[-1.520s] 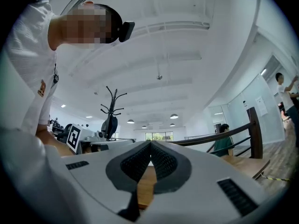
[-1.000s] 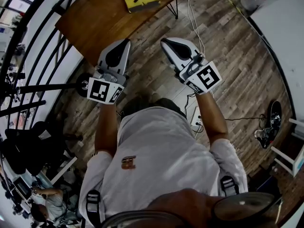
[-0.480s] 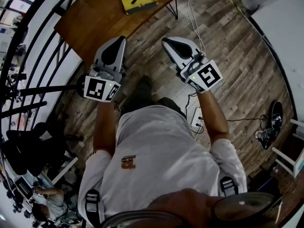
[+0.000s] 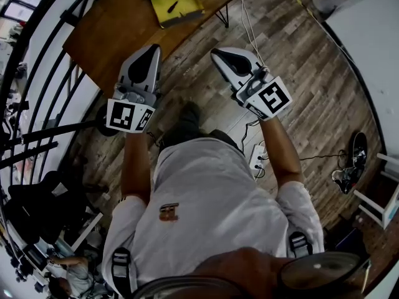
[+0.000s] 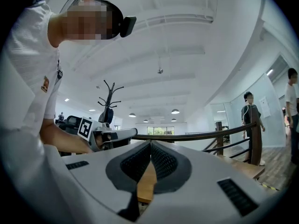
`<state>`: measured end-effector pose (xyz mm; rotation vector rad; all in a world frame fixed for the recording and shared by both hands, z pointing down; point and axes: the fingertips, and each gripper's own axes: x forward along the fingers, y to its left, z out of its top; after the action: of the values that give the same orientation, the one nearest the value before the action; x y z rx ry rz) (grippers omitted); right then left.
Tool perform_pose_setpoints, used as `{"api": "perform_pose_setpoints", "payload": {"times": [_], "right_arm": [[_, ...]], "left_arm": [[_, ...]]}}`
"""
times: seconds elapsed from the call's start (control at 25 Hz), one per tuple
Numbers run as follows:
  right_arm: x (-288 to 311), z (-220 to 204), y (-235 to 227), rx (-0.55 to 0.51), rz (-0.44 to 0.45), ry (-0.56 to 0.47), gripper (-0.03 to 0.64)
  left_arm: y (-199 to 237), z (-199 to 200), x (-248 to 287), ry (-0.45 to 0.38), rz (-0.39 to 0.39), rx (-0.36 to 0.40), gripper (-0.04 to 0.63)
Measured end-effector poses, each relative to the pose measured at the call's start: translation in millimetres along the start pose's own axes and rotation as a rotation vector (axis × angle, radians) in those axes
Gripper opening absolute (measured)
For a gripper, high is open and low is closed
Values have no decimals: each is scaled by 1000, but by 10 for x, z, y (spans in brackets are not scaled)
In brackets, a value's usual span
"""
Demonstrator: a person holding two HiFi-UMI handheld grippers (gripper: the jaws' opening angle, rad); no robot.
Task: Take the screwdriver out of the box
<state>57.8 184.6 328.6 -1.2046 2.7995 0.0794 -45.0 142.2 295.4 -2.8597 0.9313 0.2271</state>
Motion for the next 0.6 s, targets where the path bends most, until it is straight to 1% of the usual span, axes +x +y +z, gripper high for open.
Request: {"api": "perform_pose_setpoints", "payload": {"times": [0.36, 0.6], "right_arm": [[661, -85, -658, -28, 11, 35, 32], [1188, -209, -1136, -30, 27, 65, 32]], "left_arm": [[665, -208, 522, -6, -1, -4, 18], [1168, -401, 865, 6, 2, -15, 18]]}}
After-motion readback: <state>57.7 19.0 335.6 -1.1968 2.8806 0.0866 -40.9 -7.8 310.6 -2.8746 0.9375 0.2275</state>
